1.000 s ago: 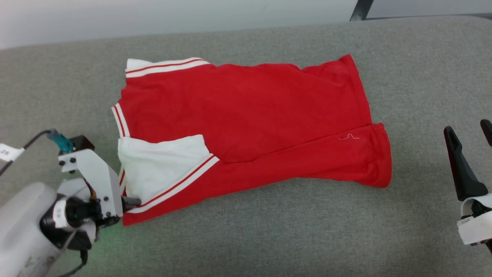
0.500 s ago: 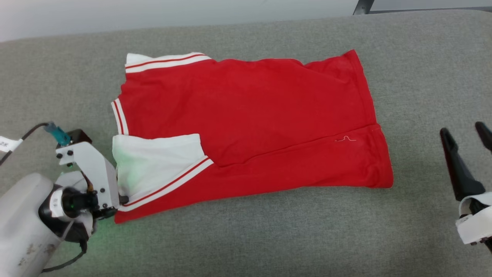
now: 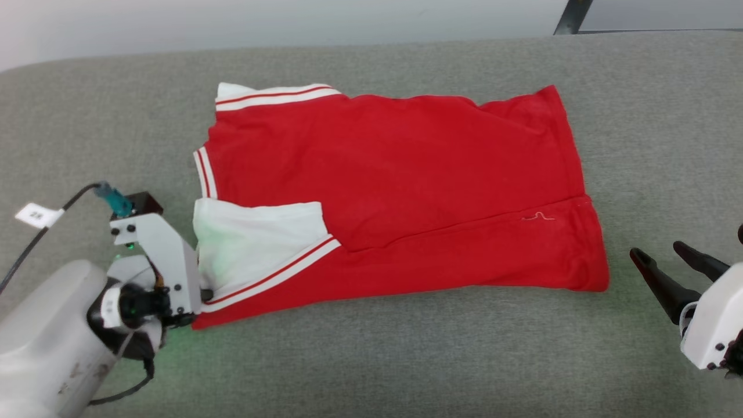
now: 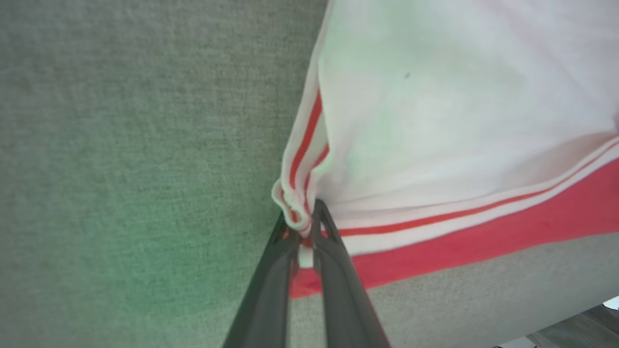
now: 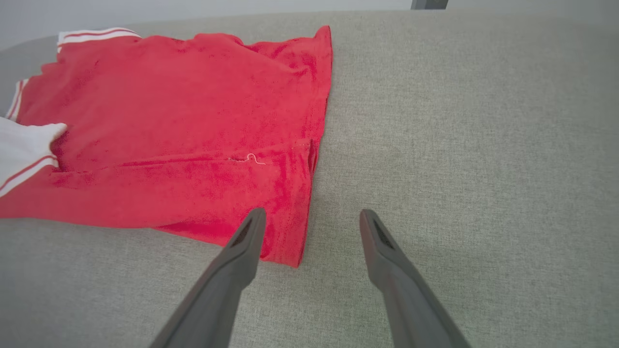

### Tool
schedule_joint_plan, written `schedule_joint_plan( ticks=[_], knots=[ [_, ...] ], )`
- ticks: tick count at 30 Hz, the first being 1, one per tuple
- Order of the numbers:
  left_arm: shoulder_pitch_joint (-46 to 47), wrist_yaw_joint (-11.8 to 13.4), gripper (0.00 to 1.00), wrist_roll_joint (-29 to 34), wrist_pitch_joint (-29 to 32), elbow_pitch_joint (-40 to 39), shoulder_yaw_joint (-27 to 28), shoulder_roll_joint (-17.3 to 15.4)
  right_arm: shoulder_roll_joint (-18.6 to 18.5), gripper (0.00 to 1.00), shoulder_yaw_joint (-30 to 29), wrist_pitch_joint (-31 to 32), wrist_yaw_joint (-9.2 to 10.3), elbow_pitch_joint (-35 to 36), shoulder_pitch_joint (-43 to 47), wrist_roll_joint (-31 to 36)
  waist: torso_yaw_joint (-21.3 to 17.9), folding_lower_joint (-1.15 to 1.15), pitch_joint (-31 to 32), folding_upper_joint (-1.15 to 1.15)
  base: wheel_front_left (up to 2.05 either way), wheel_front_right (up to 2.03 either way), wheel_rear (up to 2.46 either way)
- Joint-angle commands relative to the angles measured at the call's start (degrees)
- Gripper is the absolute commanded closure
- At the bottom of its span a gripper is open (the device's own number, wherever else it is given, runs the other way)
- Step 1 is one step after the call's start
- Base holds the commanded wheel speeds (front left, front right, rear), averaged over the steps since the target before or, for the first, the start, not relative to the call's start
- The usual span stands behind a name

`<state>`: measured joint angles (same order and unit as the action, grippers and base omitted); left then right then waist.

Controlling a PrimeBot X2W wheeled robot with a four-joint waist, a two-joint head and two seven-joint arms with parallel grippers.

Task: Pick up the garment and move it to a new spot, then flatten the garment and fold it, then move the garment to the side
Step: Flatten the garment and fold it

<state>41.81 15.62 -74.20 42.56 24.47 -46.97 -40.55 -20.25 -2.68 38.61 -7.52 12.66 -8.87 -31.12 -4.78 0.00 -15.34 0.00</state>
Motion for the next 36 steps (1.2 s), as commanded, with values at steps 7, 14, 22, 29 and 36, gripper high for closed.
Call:
schedule_joint_plan(
  ticks=[7, 14, 22, 29, 36],
  knots=[
    [3.62, -1.14, 1.00, 1.85, -0.70, 0.76, -1.32, 4.09, -0.82, 0.00, 0.60, 9.30, 0.06, -5.81, -5.52, -0.05, 3.59, 0.00, -2.83, 0.00, 0.00, 0.00, 0.00],
    [6.45, -2.32, 1.00, 2.80, -1.43, 2.09, -1.60, 6.87, -0.31, 0.00, 2.74, 12.30, 0.06, -12.24, -8.33, 0.69, 6.07, 0.00, -5.79, 0.00, 0.00, 0.00, 0.00],
    [7.14, -3.43, 1.00, 2.70, -2.36, 5.00, -1.61, 8.44, -0.81, 1.00, 5.58, 13.53, 0.05, -17.68, -9.96, -0.40, 7.11, 0.00, -6.98, 0.00, 0.00, 0.00, 0.00],
    [7.03, -3.99, 1.00, 2.22, -1.66, 6.28, -1.38, 7.67, -3.07, 1.00, 5.29, 14.20, 0.06, -17.96, -10.74, -2.19, 7.24, 0.00, -5.20, 0.00, 0.00, 0.00, 0.00],
    [6.40, -2.90, 1.00, 1.72, 0.17, 3.91, -1.15, 5.38, -4.94, 1.00, 4.24, 14.65, 0.06, -15.53, -9.51, -3.32, 7.37, 0.00, -2.63, 0.00, 0.00, 0.00, 0.00]
  ],
)
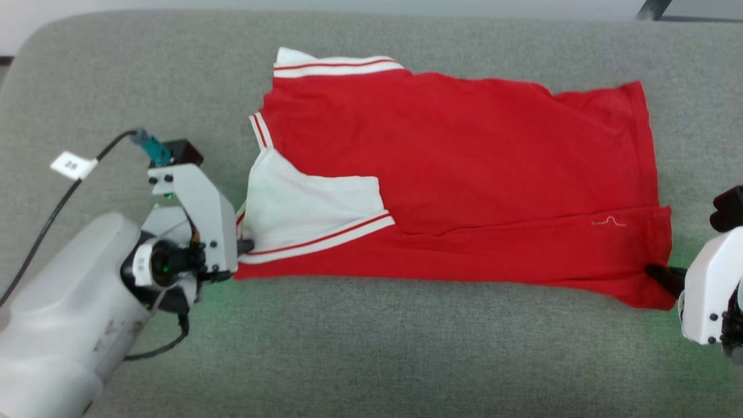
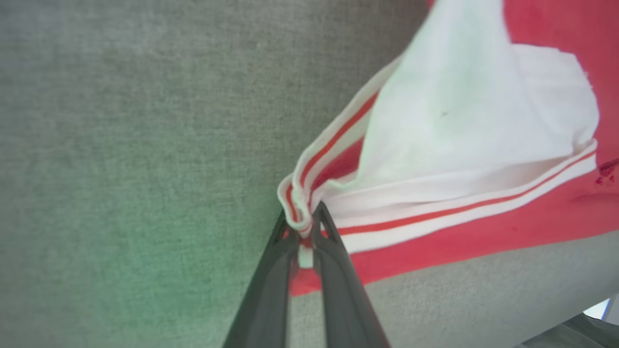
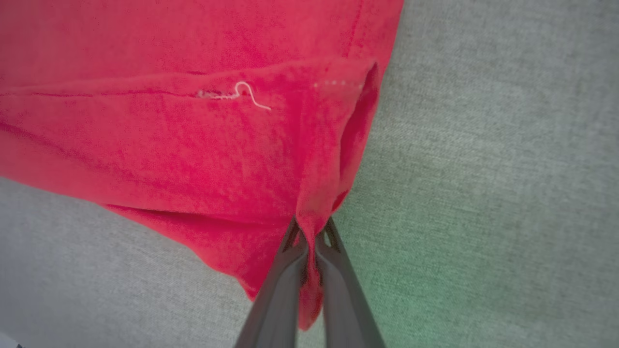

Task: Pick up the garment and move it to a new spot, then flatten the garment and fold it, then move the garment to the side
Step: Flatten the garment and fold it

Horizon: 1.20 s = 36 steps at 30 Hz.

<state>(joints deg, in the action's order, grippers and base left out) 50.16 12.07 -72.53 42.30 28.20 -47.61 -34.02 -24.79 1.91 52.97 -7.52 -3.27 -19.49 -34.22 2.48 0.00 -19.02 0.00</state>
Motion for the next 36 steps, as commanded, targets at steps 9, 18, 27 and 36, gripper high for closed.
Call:
schedule_joint_plan(
  ticks=[9, 18, 27, 36],
  knots=[
    [-5.47, 3.42, 1.00, -0.23, 1.52, -8.08, -0.34, -6.01, -1.92, 1.00, -2.47, 1.86, 0.07, 5.96, 6.66, -2.18, 0.48, 0.00, 4.05, 0.00, 0.00, 0.00, 0.00],
    [-12.91, 9.39, 1.00, -1.11, 1.37, -22.08, 0.07, -12.25, -1.21, 1.00, -5.72, 3.20, 0.07, 10.99, 14.19, -2.73, 0.26, 0.00, 5.07, 0.00, 0.00, 0.00, 0.00],
    [-19.67, 12.71, 0.98, -2.32, -0.57, -29.47, -0.24, -14.16, 1.09, 1.00, -6.09, 2.37, 0.07, 12.33, 17.93, -1.88, -0.33, 0.00, 4.45, 0.00, 0.00, 0.00, 0.00],
    [-19.75, 12.13, 0.00, -1.76, -2.55, -28.80, 0.19, -13.17, 0.95, 0.00, -3.89, 2.07, 0.07, 12.18, 16.91, -2.31, -0.91, 0.00, 5.33, 0.00, 0.00, 0.00, 0.00]
  ],
)
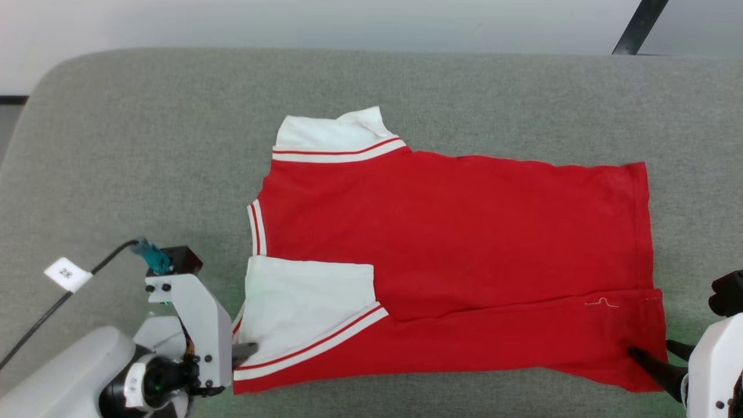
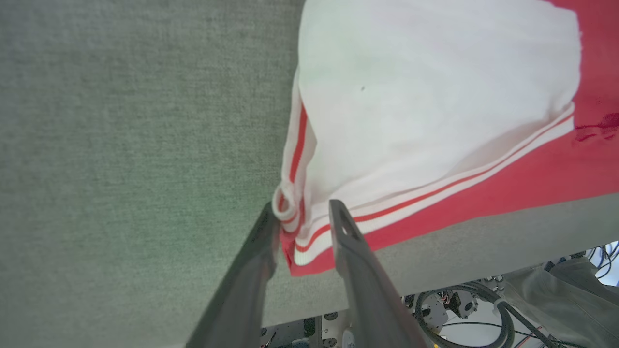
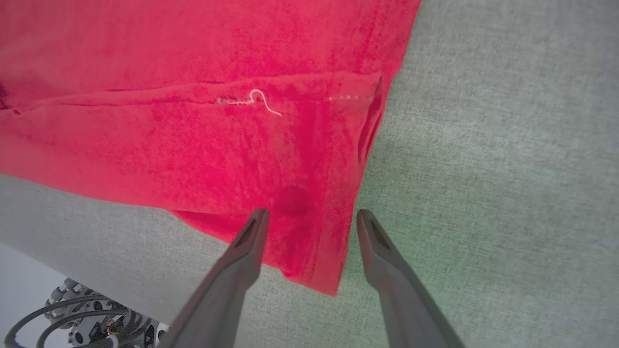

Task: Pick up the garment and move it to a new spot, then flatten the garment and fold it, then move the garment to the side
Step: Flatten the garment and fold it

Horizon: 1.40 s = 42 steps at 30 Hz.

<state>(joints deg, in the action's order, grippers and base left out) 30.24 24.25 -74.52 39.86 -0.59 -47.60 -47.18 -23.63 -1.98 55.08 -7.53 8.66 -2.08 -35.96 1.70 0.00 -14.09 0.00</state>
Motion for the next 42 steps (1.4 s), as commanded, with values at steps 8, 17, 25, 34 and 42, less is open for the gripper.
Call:
schedule_joint_plan(
  ticks=[8, 17, 25, 34, 42],
  knots=[
    [-0.36, -0.41, 0.00, 0.47, -2.10, -2.62, 2.03, -2.39, -0.12, 0.00, -1.53, -4.55, 0.07, 3.48, 1.14, 0.52, -0.54, 0.00, 3.36, 0.00, 0.00, 0.00, 0.00],
    [4.25, -2.86, 0.00, 4.90, -8.85, -4.16, 5.79, -4.17, -0.66, 0.00, 1.34, -25.90, 0.07, 8.53, -0.73, 6.15, -2.42, 0.00, 4.23, 0.00, 0.00, 0.00, 0.00],
    [12.47, -8.84, 0.00, 10.96, -18.60, 2.01, 8.08, -0.03, 0.49, 0.00, 5.34, -47.55, 0.07, 7.39, -3.15, 13.47, -5.24, 0.00, 2.14, 0.00, 0.00, 0.00, 0.00],
    [23.56, -15.22, 0.00, 13.60, -20.37, 13.14, 8.80, 3.37, 2.40, 0.00, 8.28, -55.81, 0.08, 4.41, -6.81, 15.21, -9.72, 0.00, -3.93, 0.00, 0.00, 0.00, 0.00],
    [32.53, -18.64, 0.00, 13.40, -9.50, 23.84, 6.45, 2.87, 2.98, 0.00, 9.94, -57.74, 0.08, 2.59, -9.60, 14.57, -13.64, 0.00, -9.88, 0.00, 0.00, 0.00, 0.00]
  ],
)
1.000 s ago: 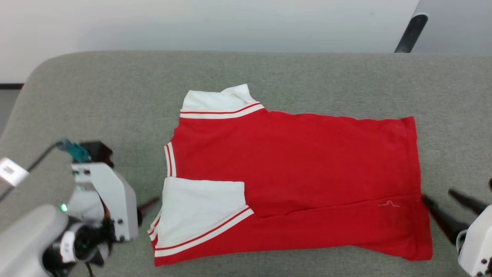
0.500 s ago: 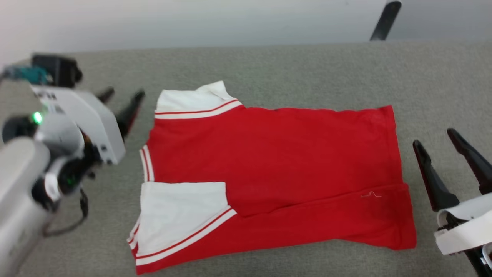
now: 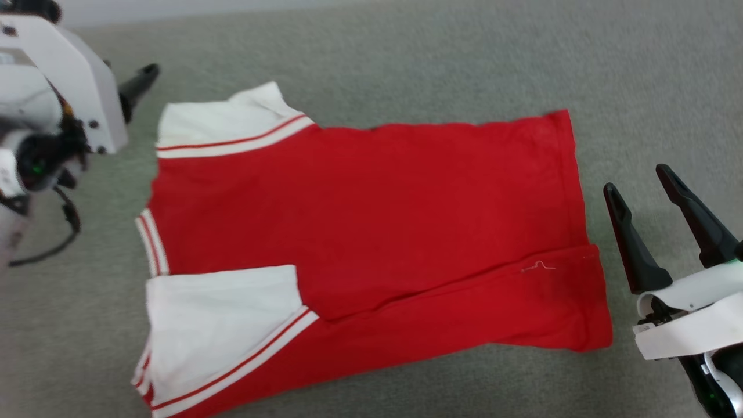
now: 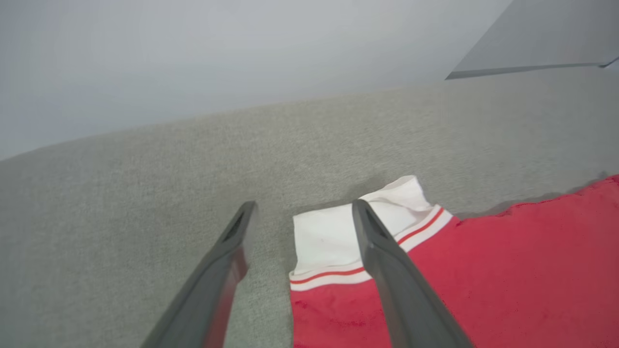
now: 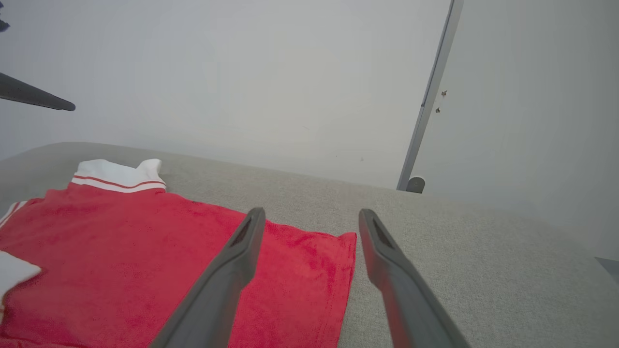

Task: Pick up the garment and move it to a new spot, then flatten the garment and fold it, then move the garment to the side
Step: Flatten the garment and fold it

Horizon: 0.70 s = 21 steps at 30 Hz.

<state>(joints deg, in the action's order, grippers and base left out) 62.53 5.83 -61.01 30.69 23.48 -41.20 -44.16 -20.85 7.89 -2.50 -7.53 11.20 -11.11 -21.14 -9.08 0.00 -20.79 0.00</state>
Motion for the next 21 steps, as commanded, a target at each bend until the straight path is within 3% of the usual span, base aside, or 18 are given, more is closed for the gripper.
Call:
schedule_joint_plan(
  ticks=[1, 10, 21],
  knots=[
    [1.12, -0.52, 0.00, 0.29, 1.15, 0.91, -0.51, -0.39, 0.36, 0.00, 0.22, -0.30, 0.08, -0.38, -0.79, -0.58, -3.21, 0.00, -3.79, 0.00, 0.00, 0.00, 0.00],
    [6.03, -0.37, 0.00, -0.49, 11.33, 8.31, -2.43, -0.22, 0.32, 0.00, 1.50, -1.51, 0.08, -2.16, -2.51, -1.56, -4.83, 0.00, -7.37, 0.00, 0.00, 0.00, 0.00],
    [7.22, 2.11, 0.00, -1.20, 20.57, 14.06, -5.18, 1.51, 0.29, 0.00, 2.22, -0.77, 0.08, -2.74, -3.73, -2.67, -5.29, 0.00, -8.86, 0.00, 0.00, 0.00, 0.00]
  ],
)
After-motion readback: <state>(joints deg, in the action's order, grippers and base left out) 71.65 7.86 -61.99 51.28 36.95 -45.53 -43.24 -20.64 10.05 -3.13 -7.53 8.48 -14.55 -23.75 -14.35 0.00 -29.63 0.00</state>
